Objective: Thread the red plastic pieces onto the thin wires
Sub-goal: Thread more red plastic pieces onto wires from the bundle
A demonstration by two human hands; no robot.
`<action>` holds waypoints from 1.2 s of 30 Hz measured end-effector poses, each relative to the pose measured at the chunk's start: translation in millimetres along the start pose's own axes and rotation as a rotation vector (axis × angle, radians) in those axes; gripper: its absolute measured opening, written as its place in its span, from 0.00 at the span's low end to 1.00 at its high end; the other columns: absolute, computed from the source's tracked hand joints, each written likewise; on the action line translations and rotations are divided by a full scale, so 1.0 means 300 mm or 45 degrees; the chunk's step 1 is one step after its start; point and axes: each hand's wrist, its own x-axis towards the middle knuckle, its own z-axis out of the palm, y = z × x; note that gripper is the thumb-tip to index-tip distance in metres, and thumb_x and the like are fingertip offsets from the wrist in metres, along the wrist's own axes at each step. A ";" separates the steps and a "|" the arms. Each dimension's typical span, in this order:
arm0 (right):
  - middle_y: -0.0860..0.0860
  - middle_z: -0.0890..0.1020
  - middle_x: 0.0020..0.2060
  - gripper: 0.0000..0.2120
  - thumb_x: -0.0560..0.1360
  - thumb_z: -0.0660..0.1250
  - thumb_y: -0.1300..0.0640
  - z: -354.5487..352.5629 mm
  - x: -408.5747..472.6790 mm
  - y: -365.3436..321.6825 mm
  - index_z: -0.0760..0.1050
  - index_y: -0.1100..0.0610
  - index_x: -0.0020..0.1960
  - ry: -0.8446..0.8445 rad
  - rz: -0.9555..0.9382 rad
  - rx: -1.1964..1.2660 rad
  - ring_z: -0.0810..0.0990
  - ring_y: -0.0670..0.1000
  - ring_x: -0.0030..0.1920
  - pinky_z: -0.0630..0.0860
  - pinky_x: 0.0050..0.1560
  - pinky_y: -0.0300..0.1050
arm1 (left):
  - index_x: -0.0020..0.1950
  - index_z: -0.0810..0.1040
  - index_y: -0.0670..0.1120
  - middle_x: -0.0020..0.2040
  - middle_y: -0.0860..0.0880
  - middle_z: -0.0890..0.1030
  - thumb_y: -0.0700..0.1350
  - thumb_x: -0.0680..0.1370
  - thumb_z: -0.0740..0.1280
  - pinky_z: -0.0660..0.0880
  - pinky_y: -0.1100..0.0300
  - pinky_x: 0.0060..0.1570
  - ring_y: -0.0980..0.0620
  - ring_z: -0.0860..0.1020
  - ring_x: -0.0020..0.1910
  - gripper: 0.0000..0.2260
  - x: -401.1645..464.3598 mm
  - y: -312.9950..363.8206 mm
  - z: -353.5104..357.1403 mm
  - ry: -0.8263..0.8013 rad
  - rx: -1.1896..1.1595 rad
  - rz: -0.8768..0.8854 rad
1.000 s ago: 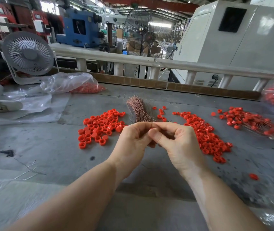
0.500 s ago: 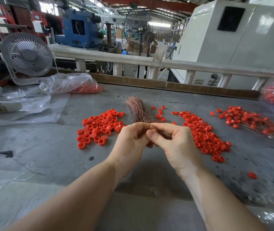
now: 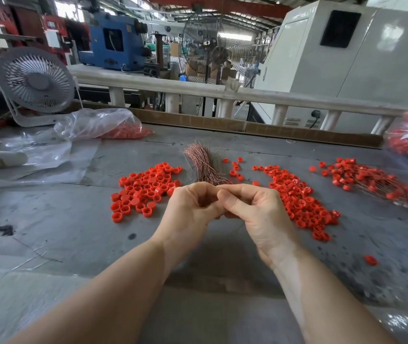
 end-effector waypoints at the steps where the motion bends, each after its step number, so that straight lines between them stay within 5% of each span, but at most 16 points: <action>1: 0.49 0.85 0.34 0.06 0.70 0.70 0.62 0.002 -0.001 -0.001 0.83 0.52 0.41 -0.002 -0.004 0.026 0.80 0.42 0.35 0.73 0.35 0.31 | 0.38 0.79 0.42 0.29 0.52 0.79 0.31 0.72 0.68 0.73 0.68 0.33 0.59 0.74 0.30 0.07 -0.001 0.002 -0.001 -0.007 0.001 -0.001; 8: 0.51 0.85 0.34 0.04 0.68 0.71 0.61 0.006 0.001 0.005 0.83 0.53 0.40 0.013 0.004 0.056 0.81 0.44 0.35 0.74 0.36 0.33 | 0.37 0.79 0.41 0.27 0.52 0.79 0.29 0.71 0.68 0.73 0.68 0.32 0.60 0.76 0.28 0.08 0.002 -0.002 -0.009 -0.023 0.030 0.000; 11: 0.54 0.84 0.33 0.12 0.66 0.69 0.49 0.007 -0.005 0.000 0.83 0.56 0.42 -0.016 0.065 0.074 0.80 0.48 0.34 0.75 0.36 0.36 | 0.40 0.81 0.40 0.31 0.48 0.82 0.37 0.71 0.71 0.74 0.67 0.33 0.56 0.78 0.31 0.01 0.003 -0.008 -0.006 -0.014 -0.119 -0.074; 13: 0.53 0.84 0.36 0.14 0.69 0.66 0.45 0.004 -0.007 0.000 0.83 0.54 0.44 -0.021 0.079 0.020 0.81 0.48 0.37 0.76 0.36 0.36 | 0.39 0.83 0.44 0.33 0.47 0.83 0.46 0.67 0.71 0.74 0.66 0.32 0.55 0.78 0.32 0.06 0.007 -0.012 -0.005 0.007 -0.214 -0.141; 16: 0.48 0.84 0.38 0.06 0.76 0.65 0.56 -0.010 0.003 -0.005 0.81 0.49 0.46 0.077 0.001 -0.025 0.80 0.42 0.40 0.75 0.40 0.33 | 0.33 0.84 0.47 0.32 0.48 0.82 0.53 0.64 0.69 0.74 0.66 0.31 0.56 0.77 0.29 0.10 0.010 -0.008 -0.004 0.033 -0.283 -0.220; 20: 0.45 0.84 0.37 0.11 0.71 0.70 0.65 -0.018 -0.001 -0.019 0.82 0.49 0.45 0.049 -0.182 -0.189 0.80 0.42 0.38 0.74 0.42 0.32 | 0.32 0.82 0.45 0.30 0.47 0.80 0.55 0.65 0.68 0.74 0.65 0.30 0.55 0.76 0.28 0.14 0.007 -0.006 -0.003 0.058 -0.297 -0.239; 26: 0.47 0.84 0.38 0.07 0.69 0.73 0.63 -0.015 0.000 -0.013 0.82 0.53 0.44 0.100 -0.251 -0.362 0.82 0.44 0.39 0.73 0.41 0.31 | 0.34 0.84 0.45 0.32 0.45 0.81 0.55 0.68 0.67 0.75 0.64 0.32 0.53 0.77 0.30 0.14 0.004 0.006 -0.001 0.024 -0.374 -0.273; 31: 0.46 0.85 0.38 0.08 0.71 0.71 0.64 -0.020 0.004 -0.015 0.81 0.51 0.44 0.151 -0.254 -0.309 0.83 0.47 0.41 0.76 0.44 0.34 | 0.37 0.84 0.43 0.36 0.46 0.83 0.38 0.77 0.62 0.76 0.64 0.33 0.54 0.79 0.32 0.13 0.004 0.008 -0.004 -0.049 -0.445 -0.285; 36: 0.43 0.84 0.37 0.10 0.70 0.72 0.64 -0.024 0.004 -0.019 0.81 0.49 0.44 0.166 -0.323 -0.332 0.81 0.42 0.41 0.75 0.44 0.35 | 0.40 0.84 0.45 0.35 0.46 0.83 0.36 0.77 0.62 0.76 0.65 0.34 0.55 0.79 0.33 0.13 0.001 0.012 -0.002 -0.046 -0.446 -0.252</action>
